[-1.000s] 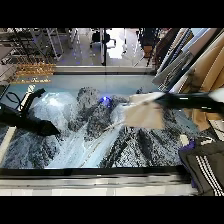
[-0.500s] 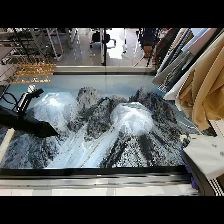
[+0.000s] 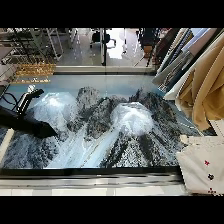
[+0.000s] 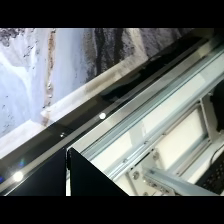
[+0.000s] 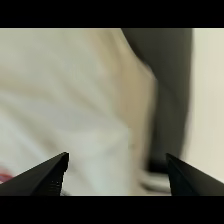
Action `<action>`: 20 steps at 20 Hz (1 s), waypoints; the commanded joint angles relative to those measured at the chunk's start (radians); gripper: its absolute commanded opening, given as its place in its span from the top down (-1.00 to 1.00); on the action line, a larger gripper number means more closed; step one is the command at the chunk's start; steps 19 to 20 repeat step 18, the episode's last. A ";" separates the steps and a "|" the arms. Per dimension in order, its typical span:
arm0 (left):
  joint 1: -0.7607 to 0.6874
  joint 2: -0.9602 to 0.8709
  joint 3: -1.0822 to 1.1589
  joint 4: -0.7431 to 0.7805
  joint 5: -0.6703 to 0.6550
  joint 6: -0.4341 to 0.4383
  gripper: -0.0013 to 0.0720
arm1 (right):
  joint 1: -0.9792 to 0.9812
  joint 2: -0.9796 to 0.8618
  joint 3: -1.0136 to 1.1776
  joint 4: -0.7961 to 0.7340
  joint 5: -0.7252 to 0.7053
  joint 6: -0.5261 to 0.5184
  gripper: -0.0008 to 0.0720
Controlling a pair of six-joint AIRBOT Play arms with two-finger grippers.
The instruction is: Fold the clothes and pants, and hang the long-sleeved shirts on hangers.
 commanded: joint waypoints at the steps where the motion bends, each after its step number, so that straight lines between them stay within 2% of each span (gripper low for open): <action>1: 0.003 0.001 0.003 0.288 0.010 -0.007 0.93 | 0.100 -0.001 0.148 0.496 -0.226 -0.037 -0.77; 2: 0.003 0.001 0.003 0.465 0.020 -0.060 0.93 | 0.181 -0.001 0.150 0.649 -0.238 -0.118 -0.60; 3: 0.004 0.004 0.003 0.672 0.055 -0.166 0.93 | 0.277 -0.001 0.146 0.700 -0.217 -0.193 -0.58; 5: 0.030 0.028 0.003 0.924 0.149 -0.339 0.93 | 0.521 -0.002 0.110 0.628 -0.157 -0.305 -0.58; 7: 0.071 0.071 0.003 0.930 0.251 -0.405 0.93 | 0.780 -0.002 0.032 0.517 -0.145 -0.307 -0.57; 9: 0.085 0.098 0.003 0.931 0.266 -0.415 0.93 | 1.013 -0.002 -0.044 0.433 -0.171 -0.307 -0.57; 10: 0.086 0.104 0.003 0.931 0.266 -0.415 0.93 | 1.115 -0.002 -0.066 0.370 -0.226 -0.307 -0.49; 11: 0.086 0.105 0.003 0.930 0.266 -0.415 0.93 | 1.193 -0.002 -0.068 0.288 -0.288 -0.307 0.07; 12: 0.086 0.103 0.003 0.930 0.266 -0.415 0.93 | 1.252 0.000 -0.062 0.200 -0.365 -0.307 0.88; 13: 0.086 0.103 0.003 0.930 0.266 -0.415 0.93 | 1.287 0.002 -0.056 0.150 -0.444 -0.307 0.87; 17: 0.086 0.103 0.003 0.930 0.266 -0.414 0.93 | 1.307 0.003 -0.043 0.165 -0.649 -0.306 0.82; 20: 0.086 0.103 0.003 0.930 0.266 -0.415 0.93 | 1.307 0.003 -0.043 0.165 -0.678 -0.306 0.82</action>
